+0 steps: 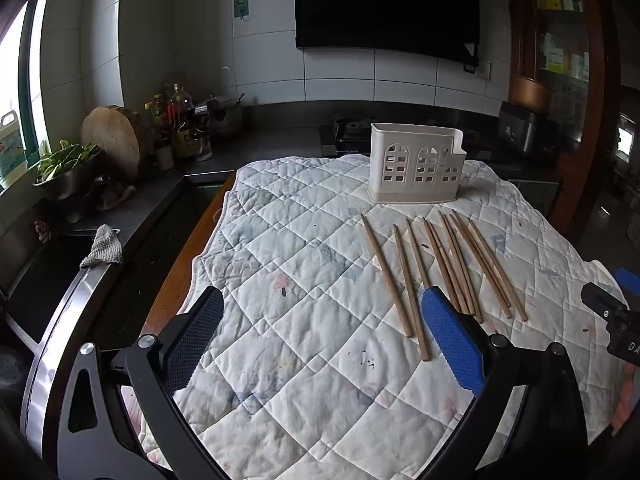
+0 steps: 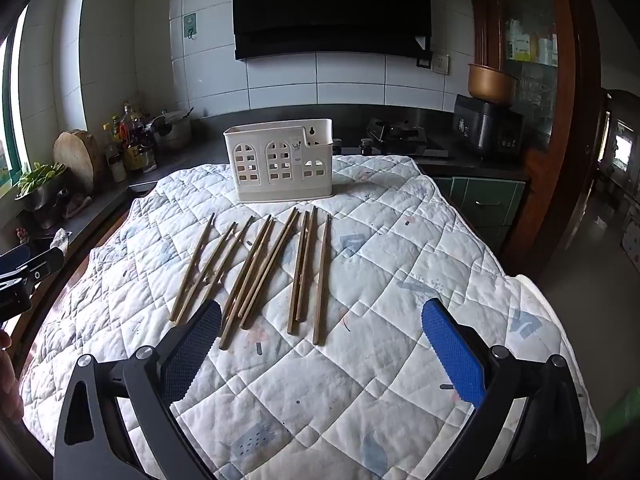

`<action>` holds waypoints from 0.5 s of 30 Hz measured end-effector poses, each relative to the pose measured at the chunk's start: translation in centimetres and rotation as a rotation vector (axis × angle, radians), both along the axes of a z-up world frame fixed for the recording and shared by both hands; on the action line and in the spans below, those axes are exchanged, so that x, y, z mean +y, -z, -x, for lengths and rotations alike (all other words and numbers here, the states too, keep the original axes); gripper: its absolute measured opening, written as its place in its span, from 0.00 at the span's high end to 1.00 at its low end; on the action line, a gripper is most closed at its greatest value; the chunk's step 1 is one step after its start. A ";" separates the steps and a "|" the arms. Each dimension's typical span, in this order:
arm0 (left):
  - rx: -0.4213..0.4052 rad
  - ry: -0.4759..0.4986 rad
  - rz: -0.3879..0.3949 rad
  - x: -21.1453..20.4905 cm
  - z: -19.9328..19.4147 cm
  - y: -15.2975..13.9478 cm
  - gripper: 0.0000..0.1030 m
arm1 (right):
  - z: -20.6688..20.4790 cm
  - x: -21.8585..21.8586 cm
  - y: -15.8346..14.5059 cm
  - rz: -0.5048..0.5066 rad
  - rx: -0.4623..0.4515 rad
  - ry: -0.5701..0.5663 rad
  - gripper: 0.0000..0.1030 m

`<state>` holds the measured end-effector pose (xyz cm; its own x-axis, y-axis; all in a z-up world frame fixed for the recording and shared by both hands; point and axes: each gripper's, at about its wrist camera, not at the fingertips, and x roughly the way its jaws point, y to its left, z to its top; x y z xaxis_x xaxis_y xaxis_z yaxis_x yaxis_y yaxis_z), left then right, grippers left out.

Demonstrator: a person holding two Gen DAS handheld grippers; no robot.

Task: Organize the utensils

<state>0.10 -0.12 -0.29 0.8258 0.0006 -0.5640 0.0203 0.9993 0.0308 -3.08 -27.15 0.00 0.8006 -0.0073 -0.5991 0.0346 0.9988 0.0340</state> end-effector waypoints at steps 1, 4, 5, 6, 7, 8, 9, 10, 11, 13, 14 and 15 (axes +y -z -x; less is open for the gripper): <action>-0.010 0.006 -0.004 -0.1 0.1 -0.1 0.05 | 0.0 0.0 0.0 0.003 -0.001 0.001 0.06; -0.009 0.001 -0.002 -0.2 0.0 0.1 0.05 | 0.0 0.0 -0.1 0.003 -0.006 -0.001 0.06; -0.009 0.000 -0.001 -0.3 0.0 0.1 0.05 | 0.0 0.0 -0.1 0.004 -0.005 0.000 0.06; -0.008 -0.007 0.001 0.4 0.1 -0.3 0.05 | 0.0 0.0 -0.1 0.006 -0.005 0.002 0.06; -0.006 -0.010 0.003 0.4 0.0 -0.3 0.05 | 0.0 0.0 -0.1 0.008 -0.004 0.003 0.06; -0.003 -0.012 0.006 0.4 0.1 -0.1 0.05 | 0.0 0.0 -0.1 0.010 -0.004 0.003 0.06; -0.001 -0.015 0.007 0.5 0.0 -0.1 0.05 | 0.1 0.1 0.1 0.012 -0.003 0.005 0.06; -0.001 -0.019 0.006 0.5 0.0 -0.2 0.05 | 0.1 0.1 0.2 0.014 -0.002 0.007 0.06; -0.002 -0.023 0.004 0.5 0.0 -0.3 0.05 | 0.1 0.1 0.3 0.013 -0.002 0.007 0.06; -0.003 -0.029 0.007 0.6 -0.1 -0.5 0.05 | -0.4 0.2 0.1 -0.002 -0.004 0.006 0.06; -0.003 -0.030 0.011 0.6 -0.1 -0.7 0.05 | -0.5 0.3 0.0 -0.002 -0.005 0.006 0.06; -0.005 -0.034 0.012 0.7 -0.1 -0.8 0.05 | -0.4 0.2 -0.1 -0.001 -0.006 0.005 0.06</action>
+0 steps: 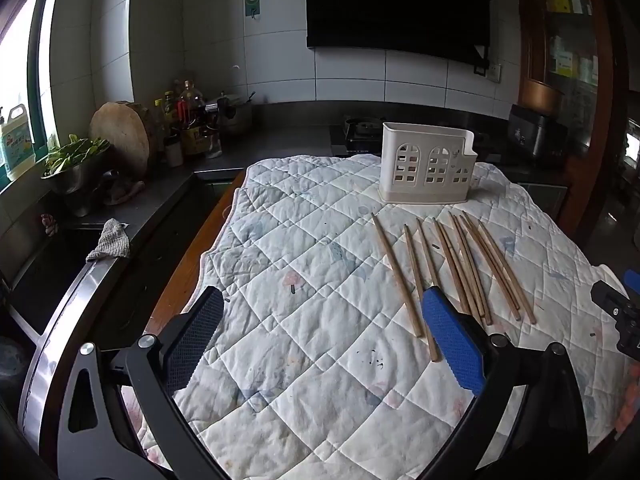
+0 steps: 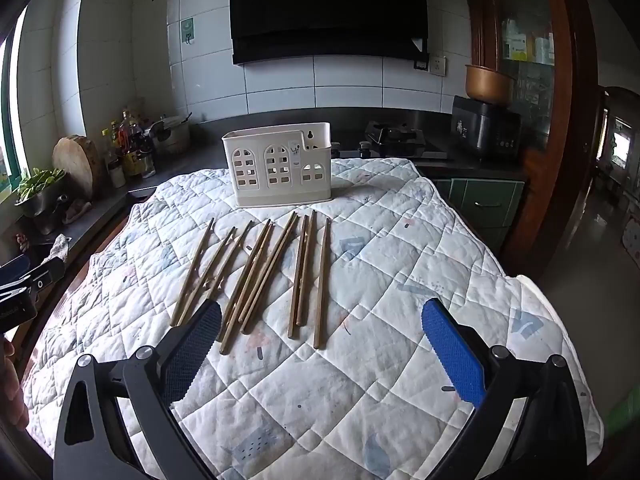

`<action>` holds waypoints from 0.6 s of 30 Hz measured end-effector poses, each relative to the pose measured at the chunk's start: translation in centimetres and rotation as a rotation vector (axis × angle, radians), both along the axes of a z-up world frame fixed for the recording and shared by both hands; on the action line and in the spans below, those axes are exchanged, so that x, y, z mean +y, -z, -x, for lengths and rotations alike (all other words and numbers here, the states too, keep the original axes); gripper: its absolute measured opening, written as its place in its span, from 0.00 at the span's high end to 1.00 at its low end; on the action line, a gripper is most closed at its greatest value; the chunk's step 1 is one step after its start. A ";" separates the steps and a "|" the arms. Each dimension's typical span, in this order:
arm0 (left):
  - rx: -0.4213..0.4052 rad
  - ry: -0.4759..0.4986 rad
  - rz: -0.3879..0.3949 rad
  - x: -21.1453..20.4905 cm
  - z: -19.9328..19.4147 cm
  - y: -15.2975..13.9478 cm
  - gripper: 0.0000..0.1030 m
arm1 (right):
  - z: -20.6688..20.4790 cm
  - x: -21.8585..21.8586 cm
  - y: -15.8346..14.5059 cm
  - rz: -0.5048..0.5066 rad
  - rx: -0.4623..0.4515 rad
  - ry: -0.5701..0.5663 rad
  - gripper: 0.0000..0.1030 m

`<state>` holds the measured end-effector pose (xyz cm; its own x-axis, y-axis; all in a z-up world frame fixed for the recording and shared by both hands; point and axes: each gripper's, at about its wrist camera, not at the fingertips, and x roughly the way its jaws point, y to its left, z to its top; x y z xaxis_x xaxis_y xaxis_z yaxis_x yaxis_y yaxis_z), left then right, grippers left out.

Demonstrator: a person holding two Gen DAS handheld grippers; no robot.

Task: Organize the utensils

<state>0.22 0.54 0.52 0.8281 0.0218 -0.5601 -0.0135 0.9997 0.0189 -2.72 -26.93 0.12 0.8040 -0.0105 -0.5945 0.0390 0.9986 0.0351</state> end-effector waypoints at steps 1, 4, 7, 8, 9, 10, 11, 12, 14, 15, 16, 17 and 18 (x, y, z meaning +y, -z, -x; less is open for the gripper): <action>-0.003 -0.003 0.000 0.0 0.0 -0.2 0.05 | 0.1 0.0 0.1 0.000 -0.001 0.001 0.06; -0.009 -0.004 -0.004 -0.1 0.0 0.1 0.05 | 0.3 -0.2 0.0 0.000 -0.004 0.005 0.06; -0.017 -0.004 -0.008 -0.2 0.2 0.6 0.05 | 0.5 -0.3 0.1 -0.004 -0.009 0.008 0.06; -0.017 -0.004 -0.006 -0.2 0.2 0.5 0.05 | 0.5 -0.3 0.1 -0.004 -0.010 0.008 0.06; -0.018 -0.005 -0.007 -0.2 0.2 0.5 0.05 | 0.5 -0.3 0.1 -0.004 -0.010 0.007 0.06; -0.020 -0.006 -0.008 -0.2 0.2 0.5 0.05 | 0.4 -0.3 0.1 -0.004 -0.011 0.008 0.06; -0.019 -0.007 -0.007 -0.2 0.3 0.4 0.05 | 0.4 -0.3 0.1 -0.004 -0.011 0.008 0.06; -0.022 -0.008 -0.008 -0.3 0.4 0.4 0.05 | 0.4 -0.3 0.1 -0.006 -0.011 0.006 0.06; -0.027 -0.010 -0.010 -0.4 0.5 0.2 0.05 | 0.5 -0.3 0.0 -0.005 -0.012 0.004 0.06; -0.029 -0.012 -0.013 -0.4 0.5 0.2 0.05 | 0.5 -0.3 0.0 -0.006 -0.013 0.004 0.06; -0.031 -0.012 -0.013 -0.2 0.5 0.1 0.05 | 0.5 -0.3 0.0 -0.007 -0.013 0.004 0.06; -0.033 -0.013 -0.013 -0.2 0.5 0.1 0.05 | 0.5 -0.3 0.0 -0.007 -0.014 0.004 0.06; -0.033 -0.014 -0.012 -0.2 0.5 0.0 0.05 | 0.5 -0.3 0.0 -0.006 -0.013 0.004 0.06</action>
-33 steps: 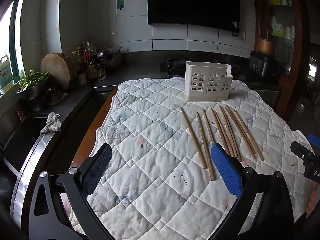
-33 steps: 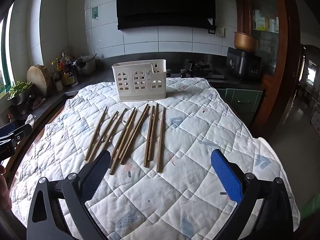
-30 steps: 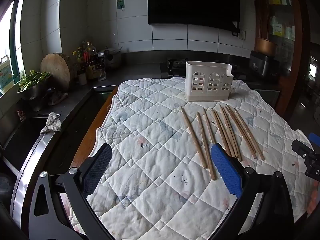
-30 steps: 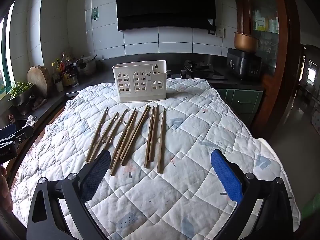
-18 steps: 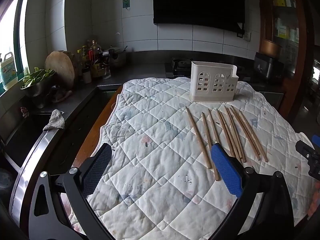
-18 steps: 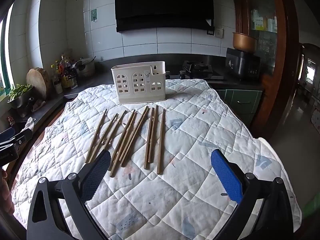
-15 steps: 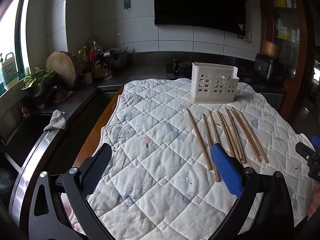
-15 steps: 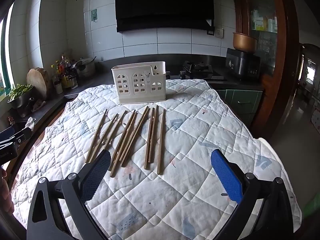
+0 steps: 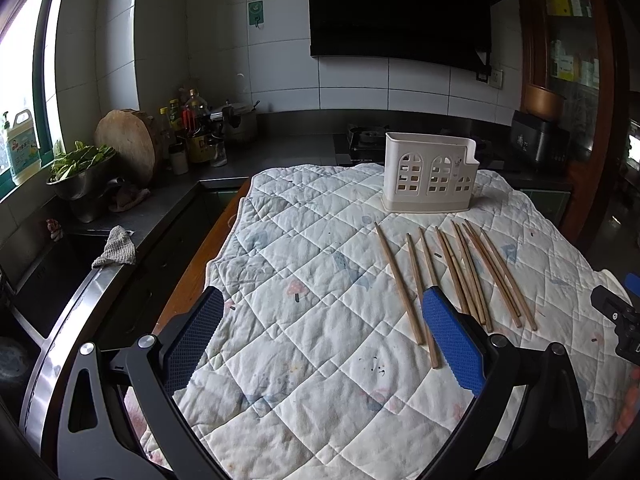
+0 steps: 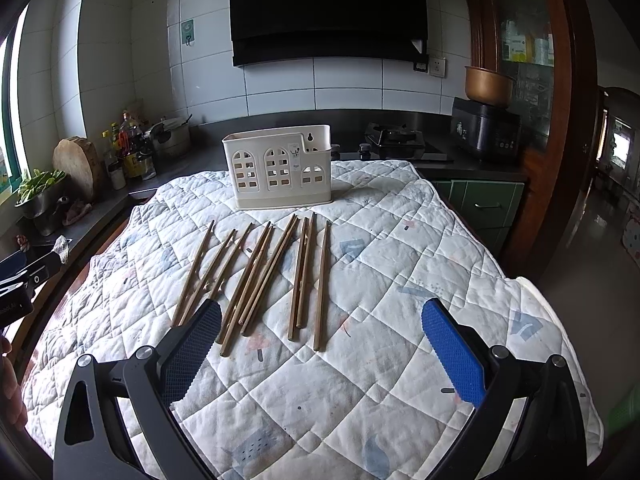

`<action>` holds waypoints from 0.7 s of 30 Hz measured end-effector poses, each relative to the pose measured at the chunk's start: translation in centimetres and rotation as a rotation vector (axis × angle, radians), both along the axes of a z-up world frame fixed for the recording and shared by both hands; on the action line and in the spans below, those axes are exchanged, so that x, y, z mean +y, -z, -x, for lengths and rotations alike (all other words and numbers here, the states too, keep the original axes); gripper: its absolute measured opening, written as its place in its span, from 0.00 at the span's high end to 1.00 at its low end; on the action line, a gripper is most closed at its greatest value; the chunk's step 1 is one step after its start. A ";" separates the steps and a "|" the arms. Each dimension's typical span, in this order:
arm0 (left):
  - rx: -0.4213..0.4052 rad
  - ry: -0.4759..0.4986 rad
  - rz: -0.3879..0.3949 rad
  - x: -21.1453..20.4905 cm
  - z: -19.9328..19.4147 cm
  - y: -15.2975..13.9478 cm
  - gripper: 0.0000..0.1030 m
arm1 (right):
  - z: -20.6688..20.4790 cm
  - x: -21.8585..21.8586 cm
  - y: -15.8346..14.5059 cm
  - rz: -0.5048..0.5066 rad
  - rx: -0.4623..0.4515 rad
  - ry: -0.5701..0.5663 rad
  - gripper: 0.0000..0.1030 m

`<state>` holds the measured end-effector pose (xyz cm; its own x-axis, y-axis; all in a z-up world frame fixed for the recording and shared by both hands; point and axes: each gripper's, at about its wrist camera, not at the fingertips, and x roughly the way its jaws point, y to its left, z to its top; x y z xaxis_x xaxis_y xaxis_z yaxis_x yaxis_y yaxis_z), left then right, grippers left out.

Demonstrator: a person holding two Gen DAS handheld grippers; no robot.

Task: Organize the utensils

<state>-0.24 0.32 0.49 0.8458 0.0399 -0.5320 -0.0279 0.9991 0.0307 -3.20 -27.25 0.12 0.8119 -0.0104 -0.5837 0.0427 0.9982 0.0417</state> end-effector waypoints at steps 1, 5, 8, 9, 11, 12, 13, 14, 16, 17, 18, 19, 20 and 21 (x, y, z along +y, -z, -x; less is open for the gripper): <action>-0.001 0.000 0.000 0.0 0.0 -0.1 0.05 | 0.0 0.0 0.0 0.001 0.000 0.001 0.06; -0.006 0.001 -0.005 -0.1 -0.1 -0.3 0.05 | -0.1 -0.1 -0.2 0.000 -0.004 0.002 0.06; -0.008 0.003 -0.006 -0.1 -0.3 -0.4 0.05 | -0.1 -0.1 -0.3 0.001 -0.004 0.004 0.06; -0.007 0.003 -0.006 -0.1 -0.4 -0.4 0.05 | -0.1 -0.1 -0.2 0.000 -0.004 0.004 0.06; -0.007 0.004 -0.006 -0.1 -0.5 -0.4 0.05 | -0.1 -0.1 -0.2 0.000 -0.002 0.001 0.06; -0.008 0.003 -0.008 -0.2 0.2 -0.1 0.05 | -0.1 -0.1 -0.2 0.002 -0.001 0.001 0.06; -0.008 0.003 -0.007 -0.1 0.2 -0.1 0.05 | -0.1 -0.1 -0.2 0.002 -0.001 0.002 0.06; -0.007 0.003 -0.006 -0.1 0.2 -0.1 0.05 | -0.1 -0.1 -0.2 0.002 -0.001 0.001 0.06; -0.006 0.001 -0.006 -0.1 0.2 -0.2 0.05 | -0.2 -0.2 -0.3 0.004 0.001 0.001 0.06; -0.005 0.001 -0.006 -0.1 0.2 -0.2 0.05 | -0.1 -0.1 -0.2 0.001 -0.001 0.000 0.06; -0.008 0.001 -0.007 -0.2 0.2 -0.1 0.05 | -0.1 -0.2 -0.2 -0.002 0.000 0.001 0.06; -0.010 -0.001 -0.008 -0.2 0.2 -0.1 0.05 | -0.3 -0.2 -0.1 -0.002 0.003 0.002 0.06; -0.009 -0.002 -0.008 -0.1 0.2 -0.1 0.05 | -0.3 -0.2 0.0 0.000 0.005 0.003 0.06; -0.007 -0.002 -0.005 -0.1 0.1 0.0 0.05 | -0.4 -0.2 0.0 0.001 0.007 0.005 0.06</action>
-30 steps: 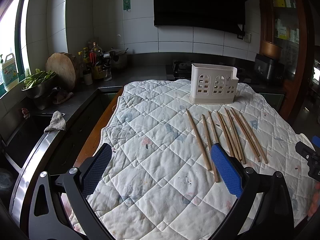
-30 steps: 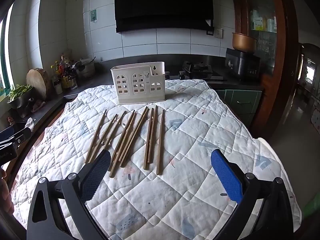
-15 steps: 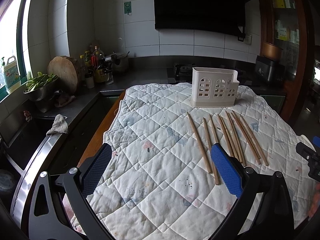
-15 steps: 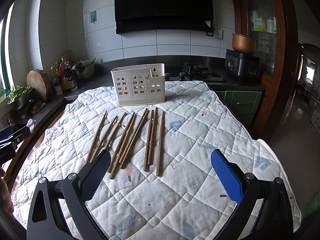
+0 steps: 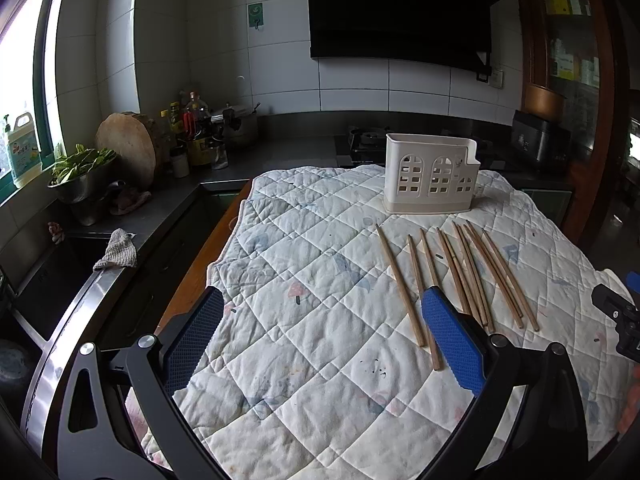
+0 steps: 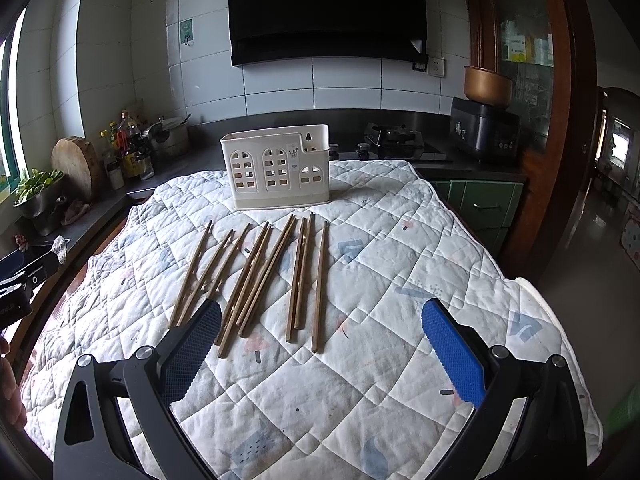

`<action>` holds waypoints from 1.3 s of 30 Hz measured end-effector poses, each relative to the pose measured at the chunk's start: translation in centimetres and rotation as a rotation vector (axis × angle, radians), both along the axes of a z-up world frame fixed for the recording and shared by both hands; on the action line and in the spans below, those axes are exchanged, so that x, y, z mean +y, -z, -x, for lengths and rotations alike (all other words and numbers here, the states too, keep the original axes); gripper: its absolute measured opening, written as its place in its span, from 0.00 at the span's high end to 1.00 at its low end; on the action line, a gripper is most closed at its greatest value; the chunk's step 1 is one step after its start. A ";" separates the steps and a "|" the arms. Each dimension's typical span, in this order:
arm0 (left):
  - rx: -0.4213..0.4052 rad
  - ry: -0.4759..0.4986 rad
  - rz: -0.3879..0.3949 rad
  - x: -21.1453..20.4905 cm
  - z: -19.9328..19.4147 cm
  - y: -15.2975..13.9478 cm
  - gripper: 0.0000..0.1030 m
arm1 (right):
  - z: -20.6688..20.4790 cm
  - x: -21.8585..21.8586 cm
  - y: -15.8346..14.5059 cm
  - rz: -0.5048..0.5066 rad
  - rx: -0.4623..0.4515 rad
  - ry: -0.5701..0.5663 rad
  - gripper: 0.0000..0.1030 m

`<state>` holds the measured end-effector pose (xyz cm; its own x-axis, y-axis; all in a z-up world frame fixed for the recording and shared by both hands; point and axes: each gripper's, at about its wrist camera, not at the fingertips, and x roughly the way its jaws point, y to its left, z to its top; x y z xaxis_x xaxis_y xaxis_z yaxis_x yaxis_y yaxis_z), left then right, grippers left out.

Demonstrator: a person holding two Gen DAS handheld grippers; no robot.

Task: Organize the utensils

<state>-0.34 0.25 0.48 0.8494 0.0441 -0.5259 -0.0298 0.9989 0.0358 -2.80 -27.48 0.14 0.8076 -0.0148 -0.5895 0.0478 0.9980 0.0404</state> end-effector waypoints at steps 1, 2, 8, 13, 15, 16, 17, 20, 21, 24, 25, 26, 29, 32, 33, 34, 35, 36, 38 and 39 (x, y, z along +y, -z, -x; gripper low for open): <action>0.000 0.000 0.002 0.0 0.0 0.0 0.05 | -0.1 0.0 0.1 0.000 0.002 -0.001 0.06; 0.000 -0.001 0.001 0.0 -0.1 0.0 0.05 | 0.0 0.0 0.1 0.001 0.001 0.000 0.06; 0.004 -0.001 -0.002 0.0 -0.3 0.2 0.05 | -0.2 -0.1 0.4 0.005 0.002 0.004 0.06; 0.005 -0.007 -0.002 0.0 -0.6 0.4 0.05 | -0.2 0.1 0.3 0.013 -0.002 0.003 0.06; 0.004 -0.010 0.000 0.0 -0.7 0.4 0.05 | -0.2 0.1 0.3 0.015 -0.004 0.002 0.06; 0.004 -0.009 -0.003 0.0 -0.7 0.4 0.05 | -0.2 0.1 0.3 0.014 -0.002 0.003 0.06; 0.004 -0.010 -0.004 0.1 -0.7 0.5 0.05 | -0.3 0.1 0.3 0.015 -0.001 0.002 0.06; 0.007 -0.012 -0.007 0.1 -0.9 0.6 0.05 | -0.3 0.1 0.2 0.015 -0.002 0.002 0.06; 0.008 -0.013 -0.007 0.1 -0.9 0.6 0.05 | -0.3 0.1 0.3 0.014 -0.001 0.002 0.06; 0.006 -0.015 -0.007 0.2 -1.0 0.6 0.05 | -0.3 0.1 0.3 0.016 -0.002 0.001 0.06; 0.005 -0.017 -0.006 0.2 -1.0 0.6 0.05 | -0.4 0.2 0.2 0.018 -0.001 0.000 0.06; 0.006 -0.019 -0.005 0.3 -1.0 0.7 0.05 | -0.4 0.1 0.3 0.018 -0.002 0.001 0.06; 0.011 -0.021 -0.003 0.4 -1.3 0.7 0.05 | -0.5 0.2 0.2 0.021 0.000 0.003 0.06; 0.020 -0.024 0.000 0.4 -1.5 0.9 0.05 | -0.7 0.0 0.2 0.021 0.006 0.006 0.06; 0.023 -0.023 0.004 0.4 -1.6 1.0 0.05 | -0.8 0.0 0.2 0.020 0.006 0.005 0.06; 0.026 -0.023 0.007 0.5 -1.7 1.0 0.05 | -0.8 0.0 0.3 0.021 0.006 0.005 0.06; 0.029 -0.024 0.008 0.5 -1.8 1.0 0.05 | -0.9 0.0 0.3 0.025 0.007 0.006 0.06; 0.032 -0.024 0.011 0.5 -2.0 1.1 0.05 | -1.0 0.0 0.3 0.027 0.009 0.005 0.06; 0.042 -0.021 0.018 0.5 -2.4 1.2 0.05 | -1.2 0.0 0.5 0.031 0.014 0.003 0.06; 0.048 -0.020 0.021 0.5 -2.6 1.3 0.05 | -1.4 -0.1 0.6 0.030 0.016 0.002 0.06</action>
